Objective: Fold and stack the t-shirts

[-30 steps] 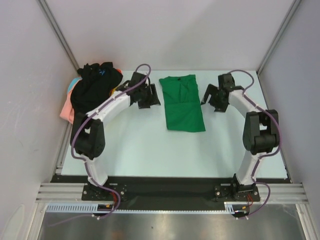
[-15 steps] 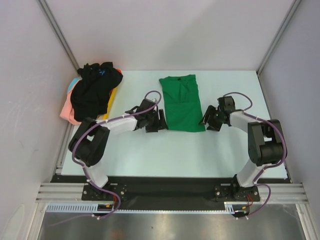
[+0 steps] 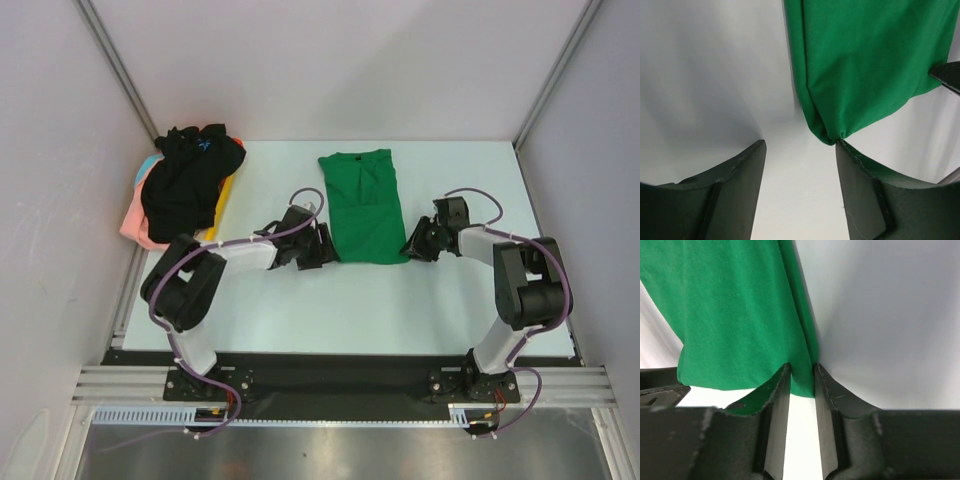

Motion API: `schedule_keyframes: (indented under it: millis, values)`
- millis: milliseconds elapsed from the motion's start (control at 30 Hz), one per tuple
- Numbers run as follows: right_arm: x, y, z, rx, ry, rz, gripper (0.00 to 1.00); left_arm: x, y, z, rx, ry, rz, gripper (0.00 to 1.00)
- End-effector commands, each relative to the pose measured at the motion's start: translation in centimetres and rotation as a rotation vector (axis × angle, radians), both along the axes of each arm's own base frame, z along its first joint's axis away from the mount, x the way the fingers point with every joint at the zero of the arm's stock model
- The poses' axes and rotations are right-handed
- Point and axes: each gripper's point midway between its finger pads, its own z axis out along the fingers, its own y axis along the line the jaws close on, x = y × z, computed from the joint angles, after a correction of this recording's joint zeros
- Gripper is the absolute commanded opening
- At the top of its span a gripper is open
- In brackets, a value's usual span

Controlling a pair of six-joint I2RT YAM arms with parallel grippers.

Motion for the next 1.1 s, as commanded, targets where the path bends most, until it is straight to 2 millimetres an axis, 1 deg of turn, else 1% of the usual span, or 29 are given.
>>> schedule_keyframes:
  millis: [0,33,67,200,367,500,533,600,633,700,733,800,833,867,900,933,967,1000,1033,1067]
  values:
    - [-1.7,-0.1,-2.4,-0.023,0.069,0.014,0.3,0.5,-0.7,2.1,-0.067,-0.065,0.04,0.64]
    - [-1.8,-0.2,-2.7,-0.024,0.075,0.013,0.28,0.3,-0.5,2.1,-0.067,-0.068,0.047,0.64]
    - [-1.8,-0.2,-2.7,-0.023,0.073,0.015,0.27,0.3,-0.5,3.0,-0.081,-0.087,0.051,0.63]
    - [-1.9,-0.1,-3.1,-0.021,0.081,0.018,0.26,0.4,-0.7,4.2,-0.078,-0.109,0.057,0.64]
    - [-1.9,-0.2,-3.2,-0.023,0.083,0.023,0.26,0.8,-1.4,4.7,-0.107,-0.131,0.063,0.68]
    - [-2.1,-0.2,-3.3,-0.024,0.085,0.029,0.25,1.2,-2.6,3.9,-0.102,-0.114,0.042,0.68]
    - [-2.0,-0.1,-3.2,-0.022,0.081,0.03,0.25,1.3,-3.0,3.3,-0.099,-0.104,0.038,0.68]
    - [-2.2,-0.1,-3.3,-0.021,0.086,0.032,0.24,1.7,-3.6,3.2,-0.106,-0.109,0.04,0.66]
    - [-2.2,0.0,-3.3,-0.02,0.085,0.034,0.22,1.8,-3.8,2.5,-0.103,-0.1,0.04,0.65]
    - [-2.4,0.2,-3.4,-0.022,0.088,0.038,0.22,2.0,-4.1,2.1,-0.105,-0.092,0.047,0.61]
    - [-2.5,0.3,-3.5,-0.021,0.089,0.038,0.19,2.2,-4.3,1.7,-0.103,-0.09,0.049,0.58]
    - [-3.0,0.5,-3.7,-0.016,0.097,0.043,0.13,2.4,-4.3,1.4,-0.098,-0.085,0.062,0.44]
    - [-3.0,0.6,-3.7,-0.013,0.095,0.047,0.09,2.5,-4.1,1.2,-0.088,-0.085,0.072,0.37]
    - [-3.2,0.9,-3.6,-0.005,0.095,0.051,0.06,2.5,-4.0,1.1,-0.084,-0.085,0.077,0.24]
    - [-3.6,1.1,-3.8,-0.005,0.102,0.055,0.01,2.5,-3.8,1.0,-0.076,-0.086,0.084,0.17]
    - [-3.8,1.3,-3.7,-0.002,0.1,0.057,0.0,2.6,-3.4,0.9,-0.061,-0.09,0.095,0.12]
    - [-3.9,1.3,-3.5,0.002,0.096,0.049,0.0,2.6,-3.3,1.3,-0.062,-0.097,0.099,0.05]
    - [-4.3,1.6,-3.4,0.001,0.096,0.056,0.0,2.3,-2.9,1.2,-0.052,-0.098,0.107,0.01]
    - [-4.8,1.7,-3.5,-0.001,0.103,0.055,0.0,2.3,-2.4,1.2,-0.036,-0.105,0.121,0.0]
    - [-5.0,1.8,-3.1,-0.001,0.09,0.057,0.0,2.2,-2.3,2.2,-0.05,-0.124,0.122,0.0]
